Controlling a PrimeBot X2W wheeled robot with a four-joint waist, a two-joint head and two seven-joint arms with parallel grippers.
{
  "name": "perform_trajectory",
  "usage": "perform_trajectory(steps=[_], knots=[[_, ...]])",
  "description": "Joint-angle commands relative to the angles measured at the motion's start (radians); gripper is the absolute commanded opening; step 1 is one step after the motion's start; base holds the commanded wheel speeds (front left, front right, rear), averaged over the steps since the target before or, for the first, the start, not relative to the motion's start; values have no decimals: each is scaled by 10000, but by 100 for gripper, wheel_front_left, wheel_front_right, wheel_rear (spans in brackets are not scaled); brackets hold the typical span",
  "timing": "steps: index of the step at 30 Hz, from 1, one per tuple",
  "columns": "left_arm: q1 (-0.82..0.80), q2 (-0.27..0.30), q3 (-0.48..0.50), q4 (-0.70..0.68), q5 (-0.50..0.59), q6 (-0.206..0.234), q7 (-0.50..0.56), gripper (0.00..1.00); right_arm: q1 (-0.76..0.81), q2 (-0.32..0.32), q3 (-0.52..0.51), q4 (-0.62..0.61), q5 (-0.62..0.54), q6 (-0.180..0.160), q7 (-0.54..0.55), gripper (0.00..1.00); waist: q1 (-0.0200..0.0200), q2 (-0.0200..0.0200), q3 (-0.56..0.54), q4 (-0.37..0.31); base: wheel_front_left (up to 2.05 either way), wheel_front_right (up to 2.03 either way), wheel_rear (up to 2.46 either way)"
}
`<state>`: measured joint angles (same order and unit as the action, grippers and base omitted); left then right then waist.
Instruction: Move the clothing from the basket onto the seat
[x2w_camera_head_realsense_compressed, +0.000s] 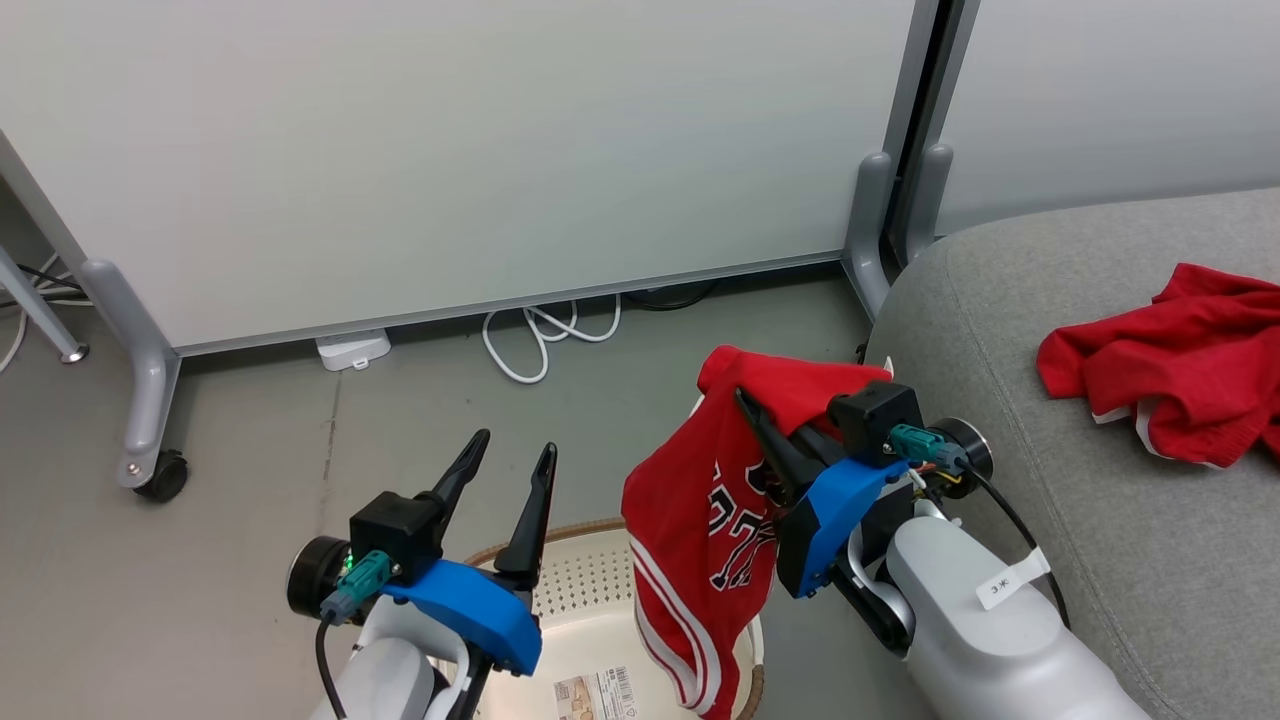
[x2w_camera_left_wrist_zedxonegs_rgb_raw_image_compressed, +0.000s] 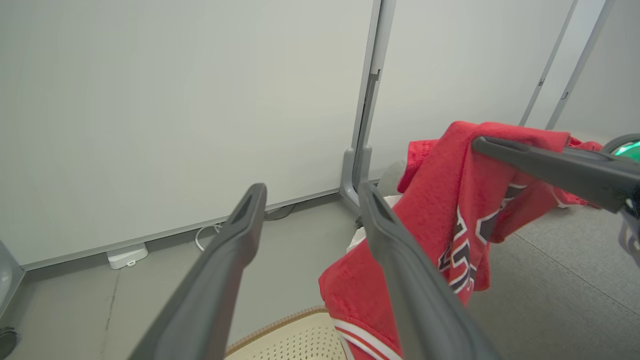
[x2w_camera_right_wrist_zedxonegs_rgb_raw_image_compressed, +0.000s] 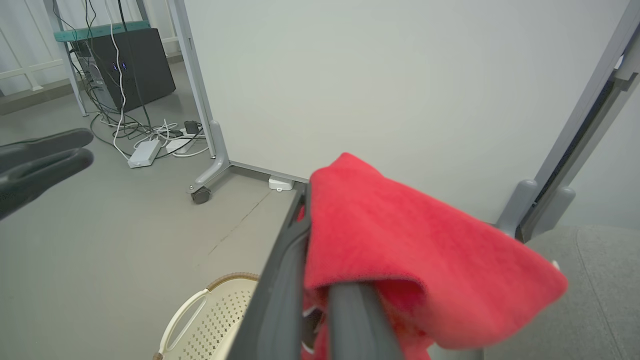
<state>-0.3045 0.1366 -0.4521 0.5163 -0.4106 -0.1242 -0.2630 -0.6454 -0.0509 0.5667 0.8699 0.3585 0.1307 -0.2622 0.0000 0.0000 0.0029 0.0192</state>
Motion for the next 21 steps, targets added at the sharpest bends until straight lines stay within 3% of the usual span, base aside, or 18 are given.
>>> perform_trajectory(steps=[1, 11, 21], knots=[[134, -29, 95, -59, 63, -67, -27, 100, 151, 9, -35, -59, -30, 1, -37, 0, 0, 0, 3, 0, 0, 0, 0], [418, -221, 508, -204, 441, -64, -26, 100, 191, 9, -72, -95, -63, 1, -37, 0, 0, 0, -22, -62, 0, 0, 0], [385, -220, 395, -239, 483, -65, -27, 100, 146, 6, 30, -210, -26, 1, -36, 0, 0, 0, 48, -795, 0, 0, 0]])
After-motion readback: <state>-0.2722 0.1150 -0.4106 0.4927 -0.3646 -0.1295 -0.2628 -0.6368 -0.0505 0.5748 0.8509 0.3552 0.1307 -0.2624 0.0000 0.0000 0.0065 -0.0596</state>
